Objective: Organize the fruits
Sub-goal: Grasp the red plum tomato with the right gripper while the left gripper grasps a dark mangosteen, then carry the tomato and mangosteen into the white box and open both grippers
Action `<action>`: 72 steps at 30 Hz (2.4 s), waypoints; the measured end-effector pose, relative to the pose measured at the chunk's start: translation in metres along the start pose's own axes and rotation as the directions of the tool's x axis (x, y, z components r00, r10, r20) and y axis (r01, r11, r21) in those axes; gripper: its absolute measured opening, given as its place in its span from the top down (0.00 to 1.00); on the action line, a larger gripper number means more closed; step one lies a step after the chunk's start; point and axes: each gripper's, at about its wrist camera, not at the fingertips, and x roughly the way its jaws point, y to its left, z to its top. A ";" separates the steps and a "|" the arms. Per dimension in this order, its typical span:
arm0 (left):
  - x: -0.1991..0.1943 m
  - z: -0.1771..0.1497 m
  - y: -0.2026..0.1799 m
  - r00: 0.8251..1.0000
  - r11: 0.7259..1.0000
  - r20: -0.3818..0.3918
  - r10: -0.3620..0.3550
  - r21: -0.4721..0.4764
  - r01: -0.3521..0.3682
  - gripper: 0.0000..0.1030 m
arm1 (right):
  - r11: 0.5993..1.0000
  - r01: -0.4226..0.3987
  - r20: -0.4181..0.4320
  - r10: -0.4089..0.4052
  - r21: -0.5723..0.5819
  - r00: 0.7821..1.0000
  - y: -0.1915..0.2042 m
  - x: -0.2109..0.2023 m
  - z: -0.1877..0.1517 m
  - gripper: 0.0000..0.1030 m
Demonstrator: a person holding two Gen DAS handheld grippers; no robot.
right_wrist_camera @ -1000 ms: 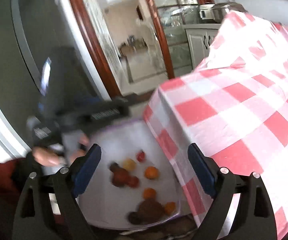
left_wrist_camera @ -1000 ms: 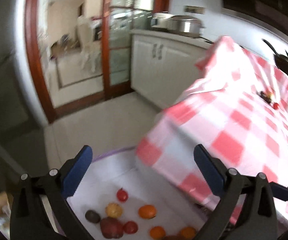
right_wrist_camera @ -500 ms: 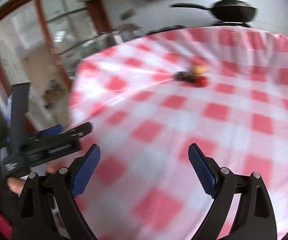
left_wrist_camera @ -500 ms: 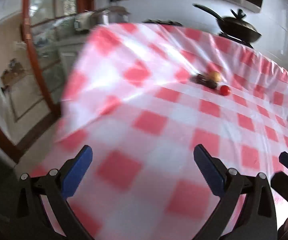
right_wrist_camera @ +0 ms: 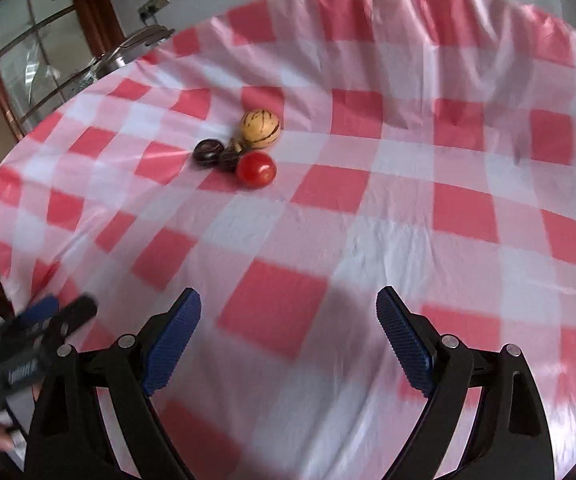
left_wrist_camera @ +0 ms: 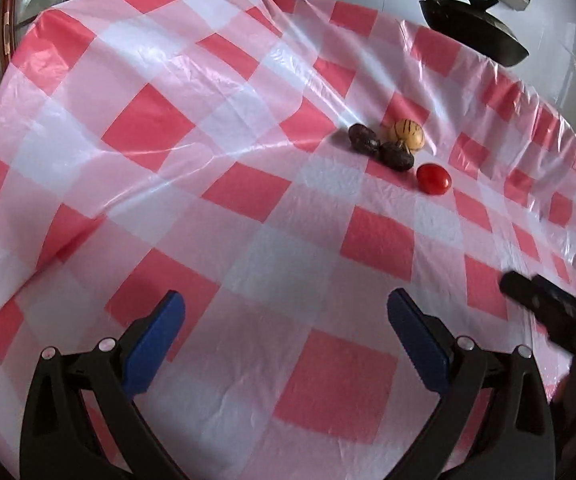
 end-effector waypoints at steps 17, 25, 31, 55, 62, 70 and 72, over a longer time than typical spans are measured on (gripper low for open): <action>0.008 0.000 0.008 0.996 0.996 -0.033 -0.080 -0.054 0.078 0.02 | 0.987 0.102 -0.069 -0.111 -0.123 0.991 0.042 0.105 0.090 0.39; 0.009 0.001 0.008 0.997 0.996 -0.038 -0.073 -0.046 0.071 0.02 | 0.995 0.100 -0.024 -0.100 0.004 0.995 0.017 0.068 0.064 0.65; 0.009 0.001 0.006 0.997 0.998 -0.047 -0.063 -0.034 0.061 0.02 | 0.972 0.030 0.077 -0.049 0.233 0.996 -0.040 0.023 0.035 0.65; 0.149 0.138 -0.082 0.994 0.982 -0.063 0.090 0.172 -0.078 0.35 | 0.949 -0.071 0.122 0.035 0.308 0.992 -0.057 0.019 0.034 0.65; 0.161 0.149 -0.088 0.997 0.982 -0.066 0.036 0.186 -0.023 0.58 | 0.950 -0.070 0.115 0.036 0.304 0.993 -0.056 0.020 0.035 0.65; 0.095 0.105 -0.067 0.996 0.988 0.030 -0.083 0.134 0.078 0.59 | 0.949 -0.076 0.119 0.041 0.305 0.992 -0.057 0.020 0.034 0.65; 0.070 0.086 -0.058 0.993 0.985 0.048 -0.108 0.140 0.100 0.59 | 0.949 -0.077 0.121 0.042 0.305 0.992 -0.057 0.020 0.034 0.65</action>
